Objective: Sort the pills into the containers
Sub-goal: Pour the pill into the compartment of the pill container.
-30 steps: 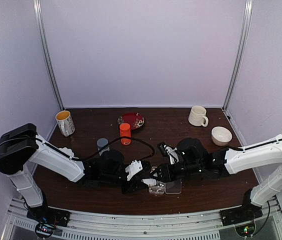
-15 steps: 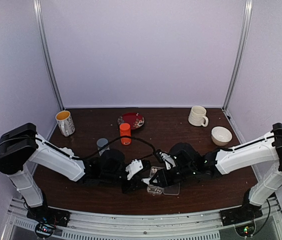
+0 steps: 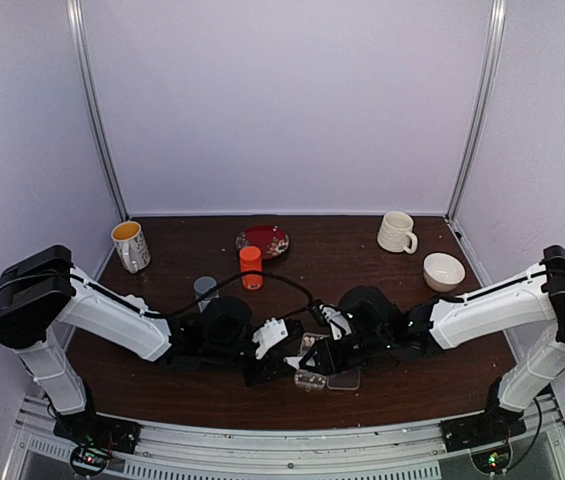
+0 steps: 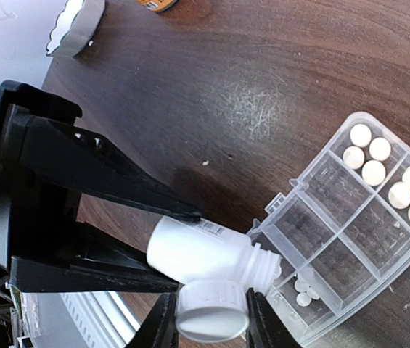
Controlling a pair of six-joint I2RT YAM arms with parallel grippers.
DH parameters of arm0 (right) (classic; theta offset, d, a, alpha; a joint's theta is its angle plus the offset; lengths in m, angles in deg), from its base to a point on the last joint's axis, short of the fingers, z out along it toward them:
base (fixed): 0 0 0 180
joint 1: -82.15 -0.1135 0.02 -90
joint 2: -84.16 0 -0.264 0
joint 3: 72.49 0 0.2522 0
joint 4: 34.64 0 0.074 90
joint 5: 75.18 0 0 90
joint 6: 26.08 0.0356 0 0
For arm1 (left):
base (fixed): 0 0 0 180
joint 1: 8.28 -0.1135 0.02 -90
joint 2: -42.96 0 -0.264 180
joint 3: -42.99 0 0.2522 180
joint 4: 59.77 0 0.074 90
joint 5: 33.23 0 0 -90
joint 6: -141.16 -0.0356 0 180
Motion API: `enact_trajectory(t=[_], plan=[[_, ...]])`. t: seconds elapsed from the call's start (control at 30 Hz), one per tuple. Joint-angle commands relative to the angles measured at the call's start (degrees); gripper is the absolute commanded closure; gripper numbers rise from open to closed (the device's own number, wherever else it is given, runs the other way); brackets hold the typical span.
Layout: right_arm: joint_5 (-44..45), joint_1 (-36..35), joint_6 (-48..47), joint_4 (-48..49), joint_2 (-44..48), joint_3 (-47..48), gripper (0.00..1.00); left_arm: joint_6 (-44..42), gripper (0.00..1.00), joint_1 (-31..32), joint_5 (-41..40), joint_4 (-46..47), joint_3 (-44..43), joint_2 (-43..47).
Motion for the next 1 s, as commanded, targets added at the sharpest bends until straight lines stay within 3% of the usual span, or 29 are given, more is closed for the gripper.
enact_trajectory(t=[0.0, 0.2, 0.37, 0.67, 0.97], plan=[[0.5, -0.1, -0.1, -0.2, 0.9, 0.6, 1.0, 0.9, 1.0, 0.1, -0.4, 0.3, -1.1, 2.2], [0.3, 0.0, 0.3, 1.9, 2.3, 0.0, 1.0, 0.9, 1.0, 0.2, -1.0, -2.3, -1.8, 2.6], [-0.9, 0.0, 1.0, -0.1, -2.3, 1.4, 1.0, 0.4, 1.0, 0.2, -1.0, -4.4, -2.6, 3.1], [0.6, 0.2, 0.6, 2.4, 2.9, 0.4, 1.0, 0.4, 1.0, 0.2, -1.1, -4.1, -2.5, 3.0], [-0.2, 0.2, 1.3, 3.5, 1.8, -0.3, 1.0, 0.4, 1.0, 0.2, -0.9, -3.0, -1.6, 3.5]])
